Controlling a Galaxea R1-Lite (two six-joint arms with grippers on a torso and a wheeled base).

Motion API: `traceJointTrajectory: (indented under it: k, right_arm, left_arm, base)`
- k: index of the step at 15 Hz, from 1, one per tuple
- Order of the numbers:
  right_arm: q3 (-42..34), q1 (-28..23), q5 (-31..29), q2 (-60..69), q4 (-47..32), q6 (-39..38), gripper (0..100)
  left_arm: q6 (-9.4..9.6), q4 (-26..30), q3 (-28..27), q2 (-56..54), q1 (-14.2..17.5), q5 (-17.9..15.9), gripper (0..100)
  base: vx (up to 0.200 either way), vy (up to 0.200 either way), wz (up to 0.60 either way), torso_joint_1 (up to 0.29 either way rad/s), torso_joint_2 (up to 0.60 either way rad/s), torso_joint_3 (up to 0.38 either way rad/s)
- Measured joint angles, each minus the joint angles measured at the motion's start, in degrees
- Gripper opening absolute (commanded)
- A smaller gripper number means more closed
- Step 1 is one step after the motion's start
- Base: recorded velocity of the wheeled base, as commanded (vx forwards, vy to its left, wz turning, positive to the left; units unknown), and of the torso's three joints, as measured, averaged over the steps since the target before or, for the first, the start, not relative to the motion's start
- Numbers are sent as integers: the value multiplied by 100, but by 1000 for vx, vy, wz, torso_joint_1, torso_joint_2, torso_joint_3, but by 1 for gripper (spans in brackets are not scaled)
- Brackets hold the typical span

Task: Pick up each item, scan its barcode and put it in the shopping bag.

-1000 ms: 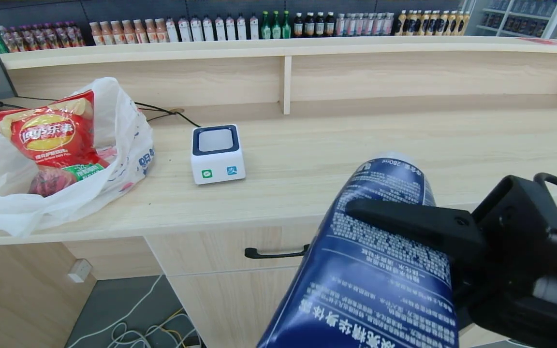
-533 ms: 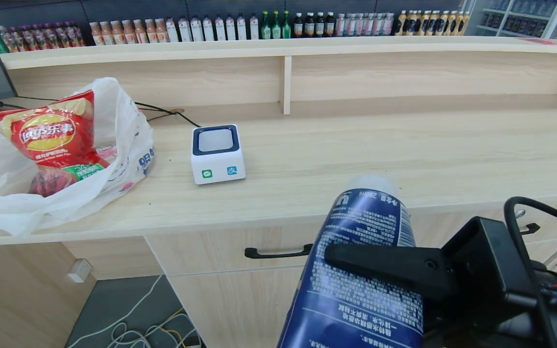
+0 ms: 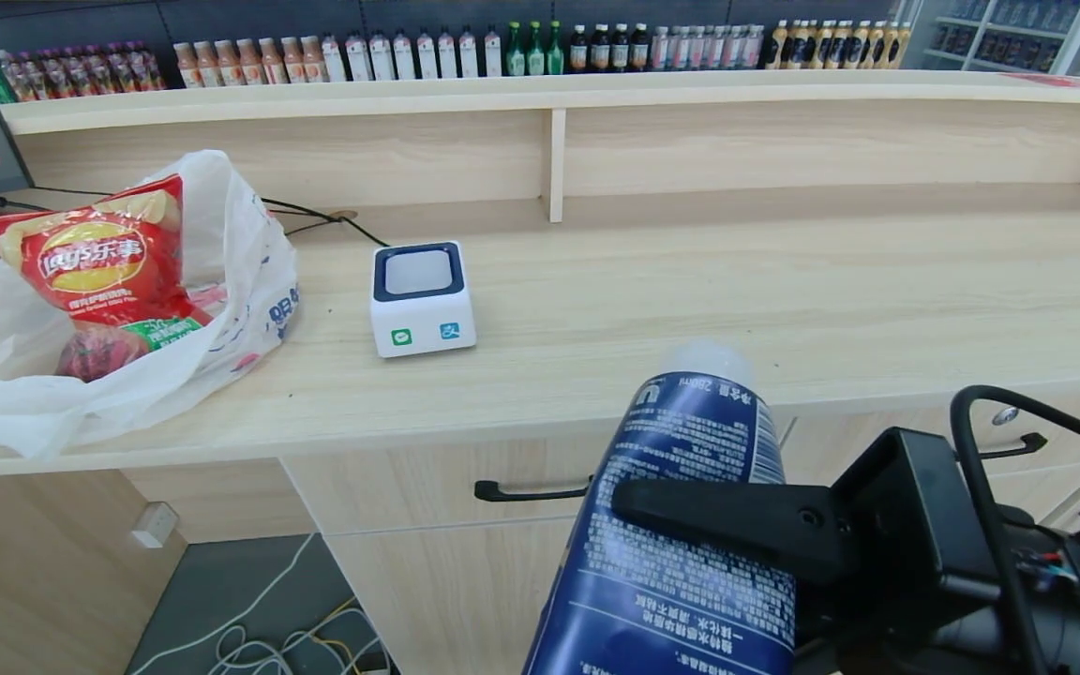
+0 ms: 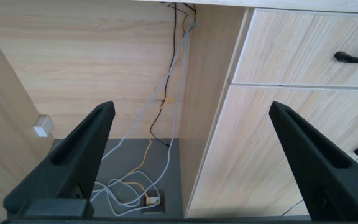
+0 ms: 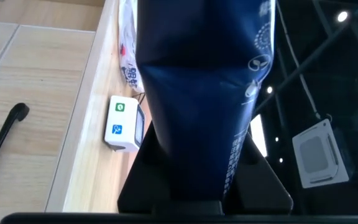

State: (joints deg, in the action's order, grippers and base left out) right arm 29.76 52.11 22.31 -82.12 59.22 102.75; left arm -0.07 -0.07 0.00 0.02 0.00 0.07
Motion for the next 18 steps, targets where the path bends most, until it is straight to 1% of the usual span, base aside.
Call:
traceJointTrajectory:
  k: [7, 10, 11, 14, 18]
  right_arm:
    - [63, -2, 0, -16, 4, -22, 0]
    - [83, -2, -1, -21, 9, -222, 0]
    - [94, -2, -1, -21, 50, -408, 0]
    - [105, -38, -23, -21, 630, -1320, 0]
    - [20, -419, -179, -35, 1418, -3149, 0]
  left_arm:
    - [2, 2, 0, 0, 0, 0, 100]
    - [0, 0, 0, 0, 0, 0, 100]
    - [0, 0, 0, 0, 0, 0, 100]
    - [0, 0, 0, 0, 0, 0, 100]
    - [0, 5, 0, 0, 0, 0, 100]
  base:
    - [0, 0, 0, 0, 0, 0]
    - [0, 0, 0, 0, 0, 0]
    - [0, 0, 0, 0, 0, 0]
    - [0, 0, 0, 0, 0, 0]
    - [0, 0, 0, 0, 0, 0]
